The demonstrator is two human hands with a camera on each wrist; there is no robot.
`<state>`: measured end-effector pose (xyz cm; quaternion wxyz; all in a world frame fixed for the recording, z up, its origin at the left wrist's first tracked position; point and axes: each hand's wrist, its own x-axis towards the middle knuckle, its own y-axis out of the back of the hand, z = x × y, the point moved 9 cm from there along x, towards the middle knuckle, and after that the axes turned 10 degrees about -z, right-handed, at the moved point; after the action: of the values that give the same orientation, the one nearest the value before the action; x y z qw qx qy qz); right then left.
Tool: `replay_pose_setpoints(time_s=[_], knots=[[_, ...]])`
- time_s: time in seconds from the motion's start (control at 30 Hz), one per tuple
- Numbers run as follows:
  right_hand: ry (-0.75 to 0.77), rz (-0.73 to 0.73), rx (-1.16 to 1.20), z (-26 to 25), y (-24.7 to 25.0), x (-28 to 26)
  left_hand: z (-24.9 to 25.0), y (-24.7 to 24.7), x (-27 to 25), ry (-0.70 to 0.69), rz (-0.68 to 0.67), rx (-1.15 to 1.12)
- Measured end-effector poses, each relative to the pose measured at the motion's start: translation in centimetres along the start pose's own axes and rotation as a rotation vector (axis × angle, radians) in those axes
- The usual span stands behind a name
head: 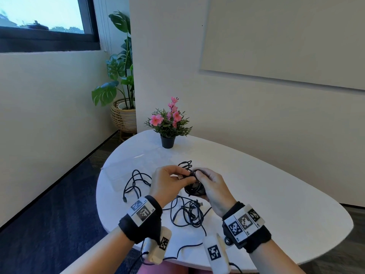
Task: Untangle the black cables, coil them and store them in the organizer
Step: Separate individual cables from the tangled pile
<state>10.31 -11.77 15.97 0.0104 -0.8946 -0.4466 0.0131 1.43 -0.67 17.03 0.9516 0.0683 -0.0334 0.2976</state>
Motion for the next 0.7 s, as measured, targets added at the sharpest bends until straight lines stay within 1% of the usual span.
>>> replay_pose_setpoints(time_s=[0.03,0.1,0.17,0.2,0.23,0.3,0.33,0.37,0.43,0.5,0.53,0.6,0.7], knots=[[0.021,0.0,0.01,-0.2,0.1,0.0,0.0,0.0,0.1,0.001,-0.017,-0.006],[0.04,-0.022,0.016,-0.6,0.2,0.0,0.3,-0.2,0.1,-0.008,-0.073,-0.096],[0.068,-0.036,-0.015,-0.8,0.0,0.0,0.6,-0.2,0.0,-0.027,-0.082,-0.135],[0.082,-0.034,-0.035,-0.8,-0.1,0.1,0.8,0.0,-0.1,-0.046,-0.058,-0.1],[0.093,-0.026,-0.045,-0.9,-0.2,0.1,1.1,0.3,-0.3,-0.069,-0.015,-0.017],[0.107,-0.001,-0.027,-0.9,-0.2,0.3,1.7,1.1,-0.4,-0.106,0.082,0.246],[0.109,0.011,-0.007,-0.9,-0.2,0.4,2.0,1.4,-0.4,-0.123,0.123,0.326],[0.11,0.017,0.016,-1.0,-0.3,0.5,2.0,1.7,-0.3,-0.137,0.144,0.325],[0.129,0.012,0.056,-1.1,-0.4,0.6,1.7,1.8,0.0,-0.101,0.121,0.173],[0.144,0.003,0.063,-1.3,-0.5,0.8,1.2,0.8,0.2,-0.023,0.007,-0.076],[0.147,0.001,0.052,-1.1,-0.5,1.0,1.0,0.3,0.1,0.004,-0.04,-0.156],[0.162,-0.005,-0.034,-1.1,-0.5,1.3,0.7,0.2,0.1,0.011,-0.043,-0.165],[0.189,0.029,-0.32,-0.8,0.0,1.7,0.0,0.6,0.2,0.003,0.011,-0.146]])
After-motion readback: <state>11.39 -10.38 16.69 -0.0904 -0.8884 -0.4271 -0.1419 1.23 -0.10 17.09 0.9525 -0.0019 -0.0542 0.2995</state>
